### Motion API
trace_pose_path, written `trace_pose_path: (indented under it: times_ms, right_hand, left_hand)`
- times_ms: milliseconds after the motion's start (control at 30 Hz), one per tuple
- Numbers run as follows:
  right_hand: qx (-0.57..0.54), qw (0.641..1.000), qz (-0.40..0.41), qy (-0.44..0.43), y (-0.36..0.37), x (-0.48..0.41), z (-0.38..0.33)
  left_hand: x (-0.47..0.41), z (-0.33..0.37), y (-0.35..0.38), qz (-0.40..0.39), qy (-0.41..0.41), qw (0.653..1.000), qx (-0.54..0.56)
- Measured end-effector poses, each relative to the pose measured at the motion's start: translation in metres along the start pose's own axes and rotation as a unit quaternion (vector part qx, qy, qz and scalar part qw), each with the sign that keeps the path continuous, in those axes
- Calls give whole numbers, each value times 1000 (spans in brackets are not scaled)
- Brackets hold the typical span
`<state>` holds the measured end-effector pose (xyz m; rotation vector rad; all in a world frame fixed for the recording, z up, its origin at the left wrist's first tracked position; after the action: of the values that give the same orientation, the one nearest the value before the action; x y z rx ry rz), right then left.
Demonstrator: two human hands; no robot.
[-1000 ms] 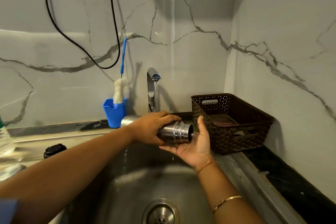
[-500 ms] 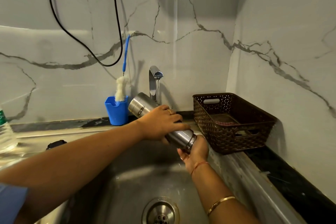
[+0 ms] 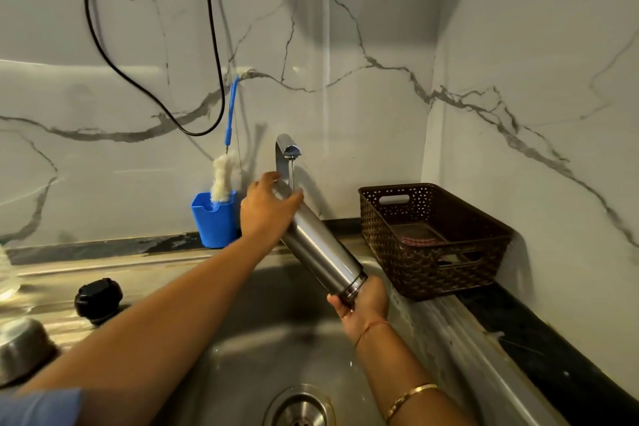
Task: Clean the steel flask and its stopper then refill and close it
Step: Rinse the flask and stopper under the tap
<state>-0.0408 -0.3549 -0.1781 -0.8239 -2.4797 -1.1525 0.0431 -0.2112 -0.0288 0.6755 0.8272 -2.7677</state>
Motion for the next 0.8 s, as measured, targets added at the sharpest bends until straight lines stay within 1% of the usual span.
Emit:
trace_pose_path:
  times_ms: [33, 100, 133, 200, 233, 300, 367, 533, 600, 633, 667, 733, 767, 800]
  right_hand:
    - [1, 1000, 0, 6, -1, -1, -1]
    - [8, 999, -10, 29, -2, -1, 2]
    - [8, 999, -19, 43, -1, 0, 4]
    - [-9, 997, -33, 69, 1, 2, 9]
    - [-19, 996, -35, 76, 1, 3, 11]
    - [-34, 996, -35, 78, -2, 2, 10]
    - [-41, 996, -26, 78, -7, 1, 10]
    - [-18, 995, -28, 92, -10, 1, 11]
    - [-1, 996, -31, 88, -6, 2, 10]
    - [5, 995, -34, 90, -4, 2, 11]
    - [8, 995, -40, 95, -2, 3, 12]
    - [15, 992, -50, 113, -2, 4, 15]
    - [21, 991, -52, 121, -4, 4, 15]
    - [26, 990, -50, 127, -6, 3, 15]
  left_hand:
    - [-7, 1, -4, -10, -34, 999, 15]
    - [-19, 8, -11, -49, -51, 997, -12]
    - [-22, 14, -12, -68, -37, 997, -26]
    - [-20, 31, -9, -82, 23, 995, -48]
    - [-16, 41, -7, -73, 60, 994, -59]
    - [-7, 53, -4, -32, 124, 989, -72]
    - [-2, 53, 0, 13, 135, 989, -53]
    - [0, 22, 1, 69, 51, 995, 53]
    - [-2, 10, -2, 94, -2, 989, 117]
    - [-2, 4, -2, 98, -40, 980, 167]
    - [-1, 0, 1, 87, -87, 966, 226]
    - [3, -4, 11, 24, -162, 932, 324]
    - [3, -4, 15, -14, -174, 922, 345]
    - [3, -1, 17, -51, -171, 921, 347]
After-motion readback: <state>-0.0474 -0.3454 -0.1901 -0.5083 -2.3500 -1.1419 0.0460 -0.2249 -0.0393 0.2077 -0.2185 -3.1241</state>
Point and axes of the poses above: each hand's wrist, its own x-axis away from the middle knuckle, its own y-axis out of the palm, z = x × y, the point moved 5 cm from there along -x, towards the middle knuckle
